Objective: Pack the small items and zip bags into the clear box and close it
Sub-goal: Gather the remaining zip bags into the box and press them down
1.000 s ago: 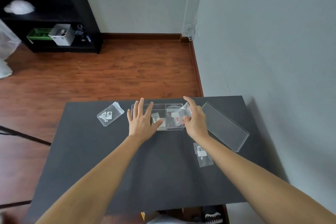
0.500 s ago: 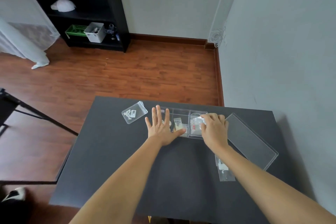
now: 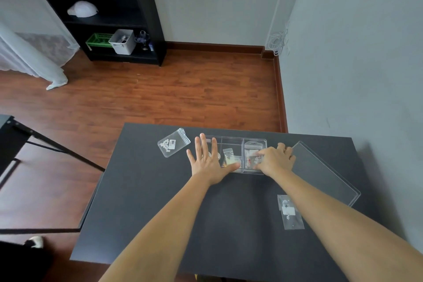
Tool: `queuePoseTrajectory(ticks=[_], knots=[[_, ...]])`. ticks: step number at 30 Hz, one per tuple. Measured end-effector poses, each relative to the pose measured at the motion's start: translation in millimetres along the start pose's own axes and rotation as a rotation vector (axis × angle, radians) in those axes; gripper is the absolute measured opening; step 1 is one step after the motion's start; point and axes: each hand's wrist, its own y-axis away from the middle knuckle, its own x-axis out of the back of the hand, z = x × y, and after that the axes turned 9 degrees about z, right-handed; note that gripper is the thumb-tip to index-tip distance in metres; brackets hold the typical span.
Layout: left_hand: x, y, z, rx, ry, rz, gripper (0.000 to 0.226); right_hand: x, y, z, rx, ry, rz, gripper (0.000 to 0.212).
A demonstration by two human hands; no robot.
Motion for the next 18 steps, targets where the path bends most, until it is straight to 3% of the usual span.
queuePoseTrajectory(ticks=[7, 13, 18], knots=[[2, 1, 1, -0.004, 0.004, 0.004, 0.12, -4, 0, -1, 0.008, -0.051, 0.04, 0.036], [2, 5, 6, 0.008, 0.079, 0.069, 0.118, -2, 17, 32, 0.179, -0.35, 0.178, 0.027], [3, 14, 23, -0.104, 0.161, 0.254, 0.093, 5, 35, 80, 0.224, -0.43, 0.199, 0.025]])
